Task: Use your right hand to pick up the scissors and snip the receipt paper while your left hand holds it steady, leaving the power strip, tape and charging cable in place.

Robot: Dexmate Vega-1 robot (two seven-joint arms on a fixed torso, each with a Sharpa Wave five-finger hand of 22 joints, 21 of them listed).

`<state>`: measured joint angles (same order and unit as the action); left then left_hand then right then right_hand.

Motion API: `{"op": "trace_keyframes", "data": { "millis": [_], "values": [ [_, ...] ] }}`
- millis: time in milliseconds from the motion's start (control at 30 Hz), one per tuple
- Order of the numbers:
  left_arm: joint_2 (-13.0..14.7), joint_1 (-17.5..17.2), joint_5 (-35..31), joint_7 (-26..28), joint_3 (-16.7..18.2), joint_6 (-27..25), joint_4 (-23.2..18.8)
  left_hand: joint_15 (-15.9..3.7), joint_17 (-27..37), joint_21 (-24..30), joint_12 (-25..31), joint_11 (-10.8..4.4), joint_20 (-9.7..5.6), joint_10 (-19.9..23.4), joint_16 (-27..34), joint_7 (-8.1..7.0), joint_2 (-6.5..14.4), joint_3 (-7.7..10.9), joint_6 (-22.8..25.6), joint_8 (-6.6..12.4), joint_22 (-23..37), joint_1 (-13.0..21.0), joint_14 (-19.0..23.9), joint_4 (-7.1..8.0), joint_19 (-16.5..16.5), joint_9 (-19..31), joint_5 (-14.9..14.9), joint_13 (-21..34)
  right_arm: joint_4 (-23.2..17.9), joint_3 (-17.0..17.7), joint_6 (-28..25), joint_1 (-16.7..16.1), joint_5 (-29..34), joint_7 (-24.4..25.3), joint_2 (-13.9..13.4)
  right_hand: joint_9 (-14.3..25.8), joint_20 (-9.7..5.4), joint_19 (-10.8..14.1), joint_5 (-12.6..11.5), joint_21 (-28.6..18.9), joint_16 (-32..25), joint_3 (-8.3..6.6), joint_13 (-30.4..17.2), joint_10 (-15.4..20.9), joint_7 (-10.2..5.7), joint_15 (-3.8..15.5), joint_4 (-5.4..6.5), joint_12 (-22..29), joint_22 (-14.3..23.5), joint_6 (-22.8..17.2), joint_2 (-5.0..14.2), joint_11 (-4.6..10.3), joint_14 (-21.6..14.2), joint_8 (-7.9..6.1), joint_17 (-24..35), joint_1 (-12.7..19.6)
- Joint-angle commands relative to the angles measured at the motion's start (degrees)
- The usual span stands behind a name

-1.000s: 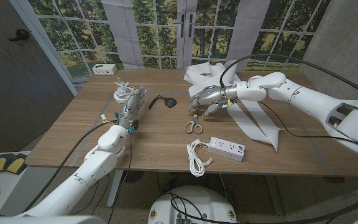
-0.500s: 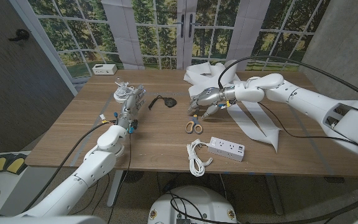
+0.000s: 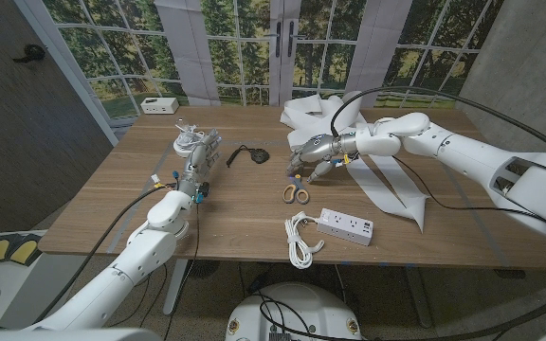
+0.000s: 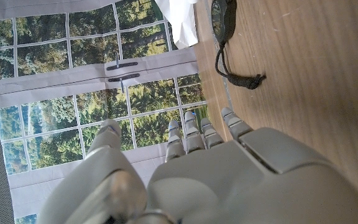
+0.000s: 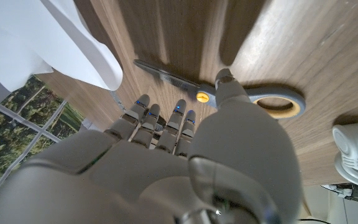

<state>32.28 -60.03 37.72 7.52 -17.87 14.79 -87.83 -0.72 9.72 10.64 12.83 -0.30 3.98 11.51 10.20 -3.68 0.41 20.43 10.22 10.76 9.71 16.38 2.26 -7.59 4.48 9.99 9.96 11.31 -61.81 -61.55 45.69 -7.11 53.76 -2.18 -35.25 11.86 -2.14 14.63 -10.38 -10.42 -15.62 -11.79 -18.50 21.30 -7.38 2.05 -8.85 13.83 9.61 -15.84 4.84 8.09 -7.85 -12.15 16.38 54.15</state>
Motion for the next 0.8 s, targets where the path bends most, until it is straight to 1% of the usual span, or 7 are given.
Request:
{"op": "trace_keyframes", "data": {
  "millis": [33, 233, 367, 533, 567, 633, 800],
  "values": [
    [0.12, -0.07, 0.15, 0.03, 0.12, -0.12, -0.09, 0.18, 0.19, 0.31, -0.09, -0.09, 0.14, 0.56, 0.15, 0.02, 0.10, -0.23, -0.18, -0.25, 0.25, -0.44, 0.35, -0.04, 0.06, 0.32, 0.42, 0.14, 0.60, -0.92, -0.34, 0.36, 0.17, -0.17, 0.29, 0.28, -0.67, 0.53, -0.13, -0.44, -0.32, 0.10, -0.49, 0.69, 0.15, 9.30, 0.41, 0.60, 0.03, 0.12, 0.09, -0.28, -0.14, -0.15, 0.30, 0.28],
    [0.01, 0.17, 0.16, -0.19, -0.05, -0.18, 0.21, 0.16, 0.19, 0.31, -0.12, -0.13, 0.14, 0.49, 0.16, 0.03, 0.11, -0.24, -0.22, -0.23, 0.25, -0.46, 0.38, -0.06, 0.05, 0.32, 0.42, 0.14, 0.85, -1.05, -0.34, 0.23, -0.23, -0.32, 0.28, 0.27, -0.53, 0.56, -0.13, -0.44, -0.33, 0.17, -0.81, 1.12, 0.34, 9.24, 0.41, 0.96, 0.04, 0.62, 0.05, 0.00, -0.11, 0.03, 0.34, 0.28],
    [-0.07, 0.36, 0.04, -0.14, -0.15, -0.22, 0.30, 0.21, 0.19, 0.32, -0.08, 0.04, 0.13, 0.60, 0.15, 0.03, 0.12, -0.25, -0.20, -0.21, 0.25, -0.47, 0.35, -0.07, 0.07, 0.32, 0.42, 0.14, 1.08, -1.14, -0.43, 0.24, -0.27, -0.25, 0.31, 0.26, -0.47, 0.59, -0.13, -0.44, -0.35, 0.22, -1.15, 2.03, 0.43, 9.24, 0.42, 1.57, 0.05, 0.65, 0.04, -0.22, -0.18, 0.04, 0.38, 0.31],
    [-0.09, 0.42, -0.02, -0.08, -0.15, -0.18, 0.34, 0.24, 0.19, 0.32, -0.11, -0.10, 0.11, 0.55, 0.16, 0.02, 0.14, -0.26, -0.16, -0.17, 0.25, -0.49, 0.37, -0.08, 0.06, 0.32, 0.42, 0.14, 1.63, -1.37, -0.45, 0.30, -0.33, -0.08, 0.53, 0.25, -0.36, 0.55, -0.11, -0.42, -0.32, 0.28, -1.38, 2.02, 0.53, 9.14, 0.44, 1.76, 0.05, 0.67, 0.00, -0.39, -0.16, 0.07, 0.41, 0.27],
    [-0.05, 0.39, 0.04, -0.11, -0.15, -0.27, 0.28, 0.24, 0.19, 0.32, -0.10, 0.11, 0.13, 0.60, 0.15, -0.01, 0.15, -0.26, -0.16, -0.17, 0.25, -0.49, 0.36, -0.08, 0.08, 0.32, 0.42, 0.14, 1.76, -1.41, -0.41, 0.30, -0.37, 0.02, 0.58, 0.25, -0.39, 0.51, -0.11, -0.40, -0.31, 0.30, -1.44, 1.96, 0.54, 9.17, 0.46, 1.79, 0.05, 0.75, 0.00, -0.36, -0.13, 0.11, 0.42, 0.25],
    [-0.01, 0.34, 0.06, -0.05, -0.14, -0.37, 0.22, 0.25, 0.19, 0.32, -0.11, -0.20, 0.12, 0.57, 0.16, 0.01, 0.16, -0.26, -0.16, -0.16, 0.25, -0.49, 0.38, -0.09, 0.07, 0.32, 0.42, 0.14, 1.88, -1.50, -0.40, 0.33, -0.36, 0.11, 0.62, 0.24, -0.37, 0.50, -0.11, -0.40, -0.32, 0.33, -1.51, 1.87, 0.55, 9.11, 0.50, 1.81, 0.05, 0.79, 0.01, -0.31, -0.17, 0.13, 0.44, 0.20],
    [-0.06, 0.22, 0.10, -0.02, -0.08, -0.20, 0.24, 0.25, 0.19, 0.32, -0.11, 0.20, 0.12, 0.58, 0.17, 0.01, 0.18, -0.26, -0.14, -0.14, 0.25, -0.51, 0.42, -0.10, 0.08, 0.32, 0.42, 0.14, 2.16, -1.50, -0.08, 0.14, -0.92, 0.56, 0.72, 0.24, -0.32, 0.37, -0.10, -0.35, -0.30, 0.38, -1.68, 1.93, 0.50, 9.26, 0.58, 1.98, 0.06, 0.78, 0.06, -0.12, -0.11, 0.13, 0.48, 0.09]
  ]
}}
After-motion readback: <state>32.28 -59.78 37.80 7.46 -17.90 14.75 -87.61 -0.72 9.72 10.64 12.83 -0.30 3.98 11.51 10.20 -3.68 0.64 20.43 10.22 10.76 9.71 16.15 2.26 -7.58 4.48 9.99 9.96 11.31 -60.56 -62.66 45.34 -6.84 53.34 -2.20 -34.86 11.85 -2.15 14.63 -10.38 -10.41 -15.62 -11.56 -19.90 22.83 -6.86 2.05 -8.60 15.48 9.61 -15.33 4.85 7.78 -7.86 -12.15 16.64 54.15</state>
